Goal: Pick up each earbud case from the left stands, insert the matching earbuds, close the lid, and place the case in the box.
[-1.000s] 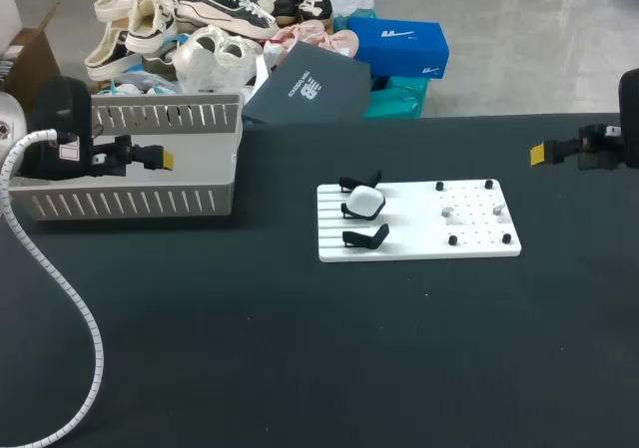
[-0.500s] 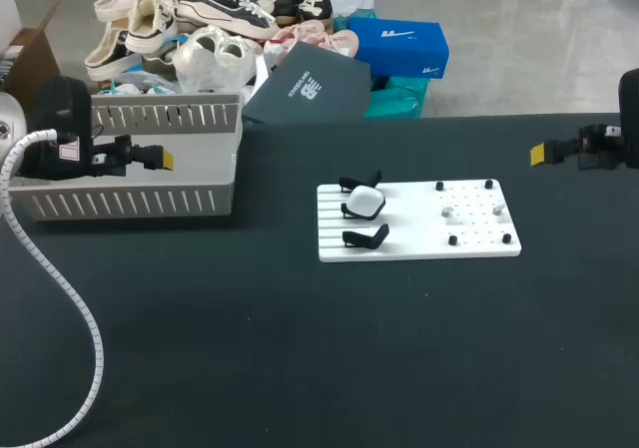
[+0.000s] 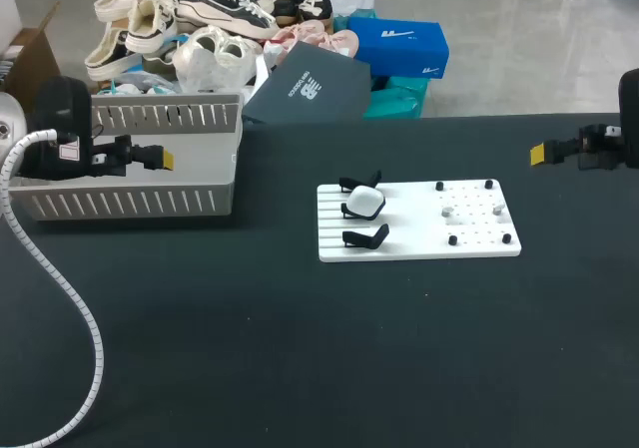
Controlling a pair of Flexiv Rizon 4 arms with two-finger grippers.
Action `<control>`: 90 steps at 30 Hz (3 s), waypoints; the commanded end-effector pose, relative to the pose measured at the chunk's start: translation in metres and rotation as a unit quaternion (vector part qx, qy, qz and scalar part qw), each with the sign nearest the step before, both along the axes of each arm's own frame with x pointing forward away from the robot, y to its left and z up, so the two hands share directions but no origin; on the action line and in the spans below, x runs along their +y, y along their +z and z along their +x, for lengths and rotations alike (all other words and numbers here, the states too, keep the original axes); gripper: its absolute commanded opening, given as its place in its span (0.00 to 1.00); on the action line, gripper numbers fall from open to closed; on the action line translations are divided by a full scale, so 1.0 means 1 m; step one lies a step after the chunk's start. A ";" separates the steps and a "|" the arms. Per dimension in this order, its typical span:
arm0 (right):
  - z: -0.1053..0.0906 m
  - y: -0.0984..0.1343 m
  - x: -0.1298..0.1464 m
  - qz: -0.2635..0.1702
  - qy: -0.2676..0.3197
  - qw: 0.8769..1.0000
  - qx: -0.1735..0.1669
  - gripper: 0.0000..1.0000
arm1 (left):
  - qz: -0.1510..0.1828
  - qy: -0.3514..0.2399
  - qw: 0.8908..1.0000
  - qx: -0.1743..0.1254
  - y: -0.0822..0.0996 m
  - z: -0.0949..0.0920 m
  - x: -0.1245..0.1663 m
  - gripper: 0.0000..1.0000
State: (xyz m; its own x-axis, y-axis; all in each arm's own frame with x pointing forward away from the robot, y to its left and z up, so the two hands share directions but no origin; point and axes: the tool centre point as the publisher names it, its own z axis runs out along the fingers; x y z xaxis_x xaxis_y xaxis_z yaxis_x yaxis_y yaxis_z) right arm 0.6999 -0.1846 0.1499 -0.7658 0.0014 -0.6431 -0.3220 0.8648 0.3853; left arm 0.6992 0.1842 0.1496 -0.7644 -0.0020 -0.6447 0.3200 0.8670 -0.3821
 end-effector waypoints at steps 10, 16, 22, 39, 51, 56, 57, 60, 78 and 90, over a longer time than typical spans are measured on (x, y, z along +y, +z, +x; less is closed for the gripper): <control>0.001 0.000 0.000 0.000 0.001 1.000 0.000 1.00 | 0.003 -0.011 1.000 -0.004 0.002 0.000 -0.001 1.00; 0.001 0.000 0.000 0.000 0.001 1.000 0.000 1.00 | 0.010 -0.118 0.991 -0.055 0.013 -0.001 -0.014 1.00; 0.001 0.000 0.000 0.000 0.001 1.000 0.000 1.00 | 0.020 -0.216 0.972 -0.091 0.023 0.006 -0.031 1.00; 0.001 0.000 0.000 0.000 0.001 1.000 0.000 1.00 | 0.077 -0.446 0.862 -0.227 0.008 0.038 -0.093 1.00; 0.001 0.000 0.000 0.000 0.001 1.000 0.000 1.00 | 0.046 -0.545 0.801 -0.243 -0.016 0.045 -0.138 1.00; 0.001 0.000 0.000 0.000 0.001 1.000 0.000 1.00 | 0.038 -0.563 0.795 -0.223 -0.030 0.039 -0.158 1.00; 0.001 0.000 0.000 0.000 0.001 1.000 0.000 1.00 | 0.033 -0.567 0.795 -0.215 -0.034 0.038 -0.164 1.00; 0.001 0.000 0.000 0.000 0.001 1.000 0.000 1.00 | 0.030 -0.569 0.796 -0.203 -0.042 0.035 -0.177 1.00; 0.001 0.000 0.000 0.000 0.001 1.000 0.000 1.00 | 0.019 -0.517 0.839 -0.166 -0.084 0.038 -0.211 1.00; 0.001 0.000 0.000 0.000 0.001 1.000 0.000 1.00 | 0.004 -0.505 0.847 -0.166 -0.104 0.042 -0.227 0.86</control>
